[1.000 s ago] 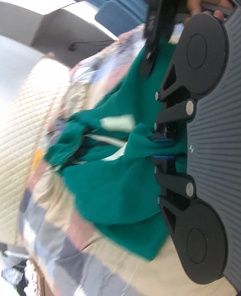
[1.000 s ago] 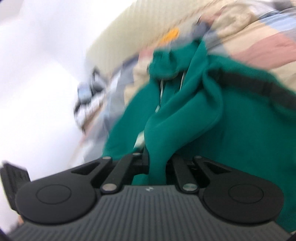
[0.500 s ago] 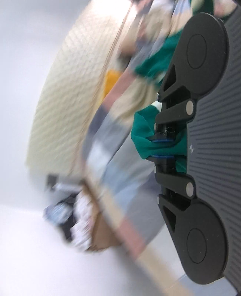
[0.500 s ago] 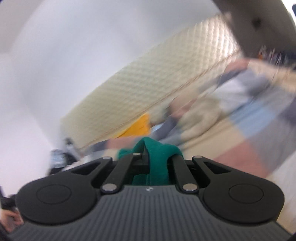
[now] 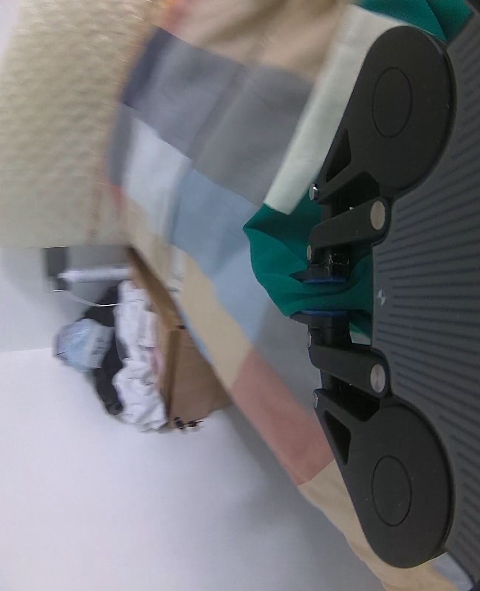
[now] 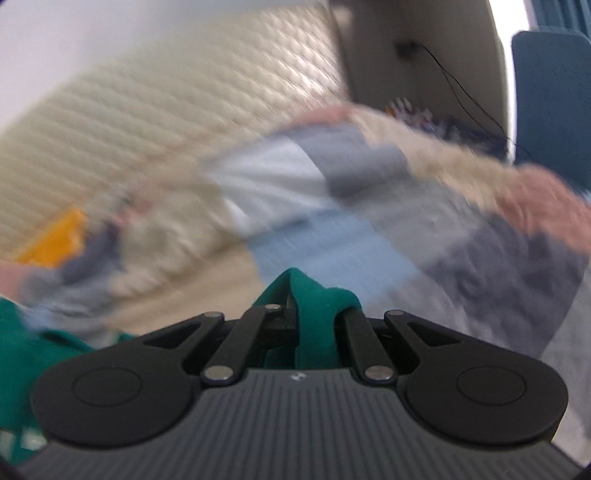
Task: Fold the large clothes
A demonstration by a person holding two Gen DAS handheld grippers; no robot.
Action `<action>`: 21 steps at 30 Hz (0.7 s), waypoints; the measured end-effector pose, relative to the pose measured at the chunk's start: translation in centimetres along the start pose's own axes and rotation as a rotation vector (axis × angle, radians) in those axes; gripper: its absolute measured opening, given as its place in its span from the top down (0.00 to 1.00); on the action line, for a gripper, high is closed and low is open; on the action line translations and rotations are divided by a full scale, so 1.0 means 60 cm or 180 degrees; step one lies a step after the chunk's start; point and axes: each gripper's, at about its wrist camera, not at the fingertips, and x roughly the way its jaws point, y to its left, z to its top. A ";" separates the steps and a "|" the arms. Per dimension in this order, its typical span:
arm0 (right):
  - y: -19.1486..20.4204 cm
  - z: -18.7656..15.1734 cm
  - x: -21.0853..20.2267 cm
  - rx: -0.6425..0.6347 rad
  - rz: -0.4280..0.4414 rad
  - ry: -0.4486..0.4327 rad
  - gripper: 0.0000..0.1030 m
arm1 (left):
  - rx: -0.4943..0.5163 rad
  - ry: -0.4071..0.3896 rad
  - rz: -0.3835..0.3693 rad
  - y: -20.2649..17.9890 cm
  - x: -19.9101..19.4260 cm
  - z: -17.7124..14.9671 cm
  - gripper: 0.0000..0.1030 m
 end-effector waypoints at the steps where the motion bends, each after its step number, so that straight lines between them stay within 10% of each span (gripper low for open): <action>1: -0.012 -0.023 0.017 -0.0006 -0.0116 0.0036 0.93 | 0.0060 0.0042 -0.0001 -0.003 0.024 -0.010 0.85; 9: -0.053 -0.069 0.031 0.0425 -0.0169 0.0017 0.90 | 0.0091 0.0029 -0.0215 0.001 0.080 -0.053 0.82; 12: -0.040 -0.060 0.011 0.0468 -0.0197 0.0077 0.84 | -0.0091 0.0163 -0.0379 0.017 0.060 -0.048 0.49; 19: 0.006 -0.058 -0.090 0.0457 -0.0001 -0.0016 0.28 | -0.0345 0.0181 -0.0712 0.042 -0.097 -0.072 0.33; 21: 0.017 -0.061 -0.128 0.0556 0.0099 -0.0060 0.28 | -0.0399 0.0170 -0.0925 0.045 -0.154 -0.090 0.33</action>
